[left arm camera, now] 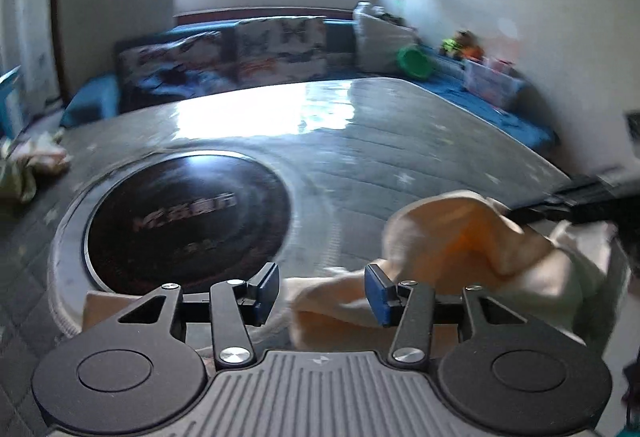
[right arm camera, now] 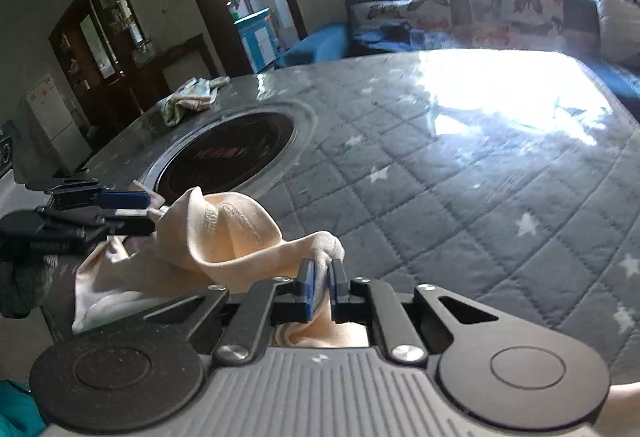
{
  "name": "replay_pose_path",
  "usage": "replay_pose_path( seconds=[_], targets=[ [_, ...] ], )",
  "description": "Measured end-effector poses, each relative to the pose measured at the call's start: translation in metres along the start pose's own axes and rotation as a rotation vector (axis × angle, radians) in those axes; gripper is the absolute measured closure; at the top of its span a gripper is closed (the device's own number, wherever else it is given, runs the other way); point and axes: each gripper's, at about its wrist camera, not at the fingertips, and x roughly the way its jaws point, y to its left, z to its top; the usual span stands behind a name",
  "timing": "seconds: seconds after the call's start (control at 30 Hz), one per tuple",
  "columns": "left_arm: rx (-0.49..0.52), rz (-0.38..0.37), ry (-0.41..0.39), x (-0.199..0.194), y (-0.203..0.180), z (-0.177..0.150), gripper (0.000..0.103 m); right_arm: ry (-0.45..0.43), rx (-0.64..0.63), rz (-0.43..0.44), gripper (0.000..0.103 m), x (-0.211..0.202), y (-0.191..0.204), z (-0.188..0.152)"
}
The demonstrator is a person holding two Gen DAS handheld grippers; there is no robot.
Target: Fold clothes
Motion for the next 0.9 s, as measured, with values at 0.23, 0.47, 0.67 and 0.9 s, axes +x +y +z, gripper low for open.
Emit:
replay_pose_path(
  seconds=[0.23, 0.47, 0.67, 0.9],
  targets=[
    [0.106, -0.042, 0.018, 0.008, -0.008, -0.001, 0.053, -0.03, 0.005, -0.054, 0.098, -0.009, -0.007, 0.005],
    [0.183, -0.068, 0.047, 0.022, -0.024, -0.004, 0.078, 0.03, 0.044, -0.026, 0.092, 0.003, -0.013, 0.003],
    [0.153, -0.018, 0.033, 0.014, -0.017, -0.012, 0.087, 0.081, 0.074, 0.016, 0.079, 0.016, -0.012, -0.005],
    [0.176, -0.046, 0.055, 0.011, -0.014, -0.012, 0.084, 0.085, 0.049, 0.047, 0.08, 0.019, -0.006, -0.005]
  ],
)
